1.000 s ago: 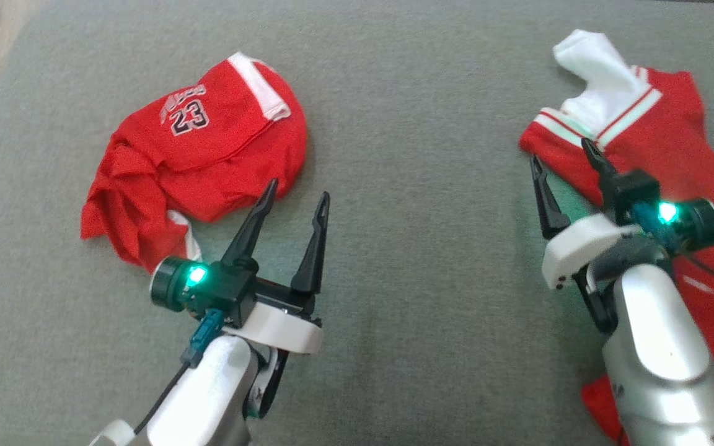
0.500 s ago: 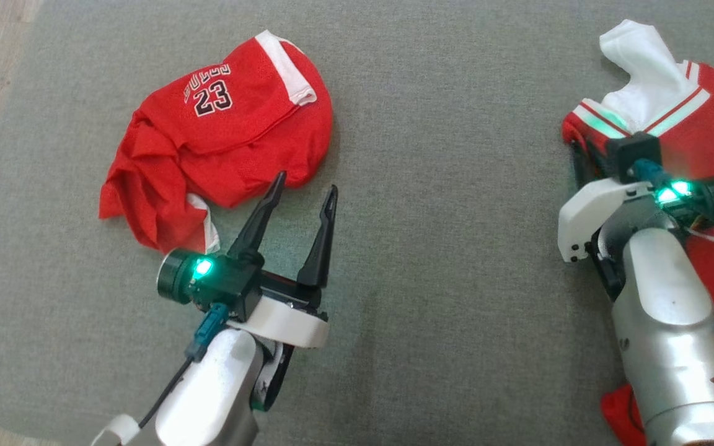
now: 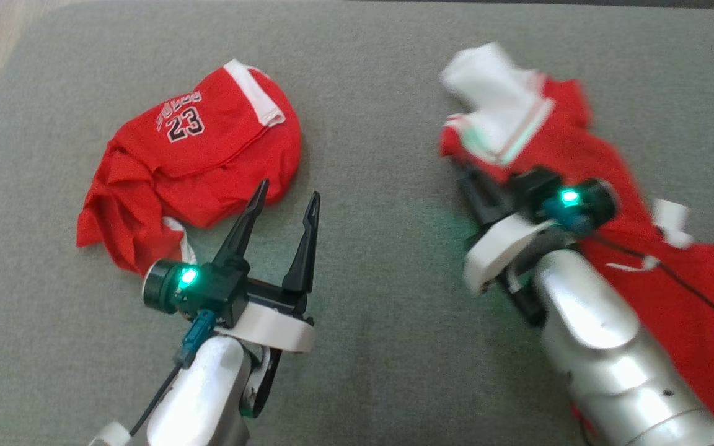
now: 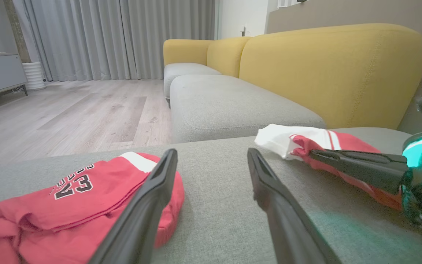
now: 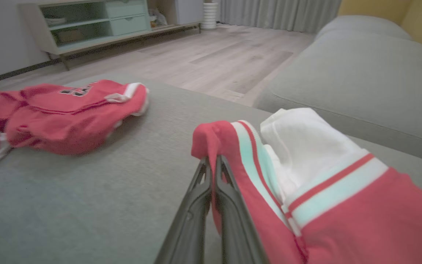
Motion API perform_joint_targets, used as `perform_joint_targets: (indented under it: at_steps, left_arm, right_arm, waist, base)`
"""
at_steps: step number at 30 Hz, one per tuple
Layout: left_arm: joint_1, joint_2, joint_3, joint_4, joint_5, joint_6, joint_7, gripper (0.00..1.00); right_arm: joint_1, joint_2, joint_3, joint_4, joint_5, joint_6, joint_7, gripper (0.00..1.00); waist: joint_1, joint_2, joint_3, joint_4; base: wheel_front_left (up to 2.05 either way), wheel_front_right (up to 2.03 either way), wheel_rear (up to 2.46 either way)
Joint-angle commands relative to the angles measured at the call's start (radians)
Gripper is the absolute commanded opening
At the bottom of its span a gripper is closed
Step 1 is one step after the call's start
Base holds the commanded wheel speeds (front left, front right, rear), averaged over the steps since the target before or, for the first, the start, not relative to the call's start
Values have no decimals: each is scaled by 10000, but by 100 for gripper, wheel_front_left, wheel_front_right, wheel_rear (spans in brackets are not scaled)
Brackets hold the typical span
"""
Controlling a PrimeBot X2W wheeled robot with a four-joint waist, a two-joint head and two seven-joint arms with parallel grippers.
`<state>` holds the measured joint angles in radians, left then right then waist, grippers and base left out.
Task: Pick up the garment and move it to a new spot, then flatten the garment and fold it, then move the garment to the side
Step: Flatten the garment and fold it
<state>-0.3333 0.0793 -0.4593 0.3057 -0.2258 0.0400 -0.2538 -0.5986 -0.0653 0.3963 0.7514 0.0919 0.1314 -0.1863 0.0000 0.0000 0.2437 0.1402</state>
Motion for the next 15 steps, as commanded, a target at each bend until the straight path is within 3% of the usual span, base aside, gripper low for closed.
perform_joint_targets:
  at_steps: [1, 7, 8, 9, 15]
  left_arm:
    - [-56, 27, 396, -267, 116, -37, -80, 100]
    - [79, -20, 490, -191, 204, -121, -80, 100]
    - [100, -30, 492, -173, 215, -136, -80, 100]
    - [118, -40, 489, -152, 225, -155, -80, 100]
    - [183, -79, 561, -135, 276, -208, -80, 100]
  right_arm:
    - [126, 149, 830, -635, 313, -7, -86, 0]
    - [780, 150, 2756, -1280, 849, -7, 513, 0]
    - [880, 150, 2799, -1327, 912, -7, 510, 87]
    - [989, 150, 2812, -1339, 1036, -7, 574, 100]
    - [1306, 125, 2200, -1838, 1238, -7, 128, 100]
  waist:
    - [0, 0, -171, -141]
    - [0, 0, -468, -291]
    - [0, 0, -516, -309]
    - [0, 0, -577, -325]
    - [0, 0, -879, -579]
  base:
    - [0, 0, 0]
    - [0, 0, 0]
    - [0, 0, 0]
    - [0, 0, 0]
    - [0, 0, 0]
